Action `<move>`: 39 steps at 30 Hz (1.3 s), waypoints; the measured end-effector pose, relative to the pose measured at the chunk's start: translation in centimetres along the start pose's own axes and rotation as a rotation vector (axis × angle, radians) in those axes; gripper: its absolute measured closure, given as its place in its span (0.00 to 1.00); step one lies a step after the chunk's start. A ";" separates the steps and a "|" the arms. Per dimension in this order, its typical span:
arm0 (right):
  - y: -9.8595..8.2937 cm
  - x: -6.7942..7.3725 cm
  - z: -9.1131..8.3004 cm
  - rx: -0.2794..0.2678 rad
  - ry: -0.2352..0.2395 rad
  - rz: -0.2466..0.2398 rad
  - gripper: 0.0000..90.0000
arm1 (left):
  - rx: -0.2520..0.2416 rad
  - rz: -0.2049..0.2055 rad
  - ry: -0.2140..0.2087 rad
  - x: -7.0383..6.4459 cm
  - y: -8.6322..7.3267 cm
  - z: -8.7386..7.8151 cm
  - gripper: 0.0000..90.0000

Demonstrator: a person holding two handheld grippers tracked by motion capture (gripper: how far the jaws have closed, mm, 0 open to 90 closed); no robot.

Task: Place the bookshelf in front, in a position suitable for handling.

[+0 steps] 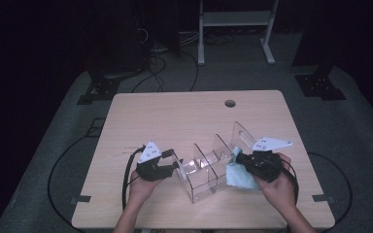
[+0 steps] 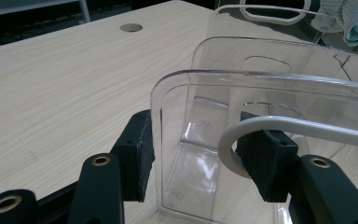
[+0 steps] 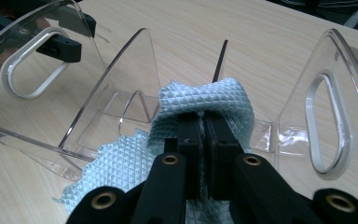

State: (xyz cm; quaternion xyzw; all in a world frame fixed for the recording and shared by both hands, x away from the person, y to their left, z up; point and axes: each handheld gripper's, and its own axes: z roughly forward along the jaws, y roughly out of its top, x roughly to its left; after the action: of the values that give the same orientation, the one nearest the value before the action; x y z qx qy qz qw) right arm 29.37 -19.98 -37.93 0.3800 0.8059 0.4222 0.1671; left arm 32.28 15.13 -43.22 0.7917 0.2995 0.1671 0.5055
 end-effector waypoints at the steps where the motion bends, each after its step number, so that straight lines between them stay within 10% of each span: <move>1: 0.1 -0.1 0.1 0.000 0.001 -0.003 0.95 | 0.000 0.000 0.000 0.0 0.0 0.0 0.52; 19: 2.0 -2.8 2.3 0.004 0.011 0.029 0.95 | -0.010 -0.048 0.030 -0.1 0.0 0.1 0.51; 32: 2.4 0.6 -1.4 -0.063 0.108 -0.030 0.95 | -0.011 -0.057 0.032 -0.2 -0.1 0.0 0.50; 39: 1.9 2.5 -0.2 0.002 0.163 -0.056 0.95 | -0.008 -0.048 0.029 -0.6 0.0 0.1 0.51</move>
State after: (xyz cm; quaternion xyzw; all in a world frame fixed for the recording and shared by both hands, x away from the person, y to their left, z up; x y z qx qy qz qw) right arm 28.48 -17.53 -36.17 0.3220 0.8275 0.4461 0.1123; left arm 31.91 14.68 -43.23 0.7798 0.3252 0.1675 0.5081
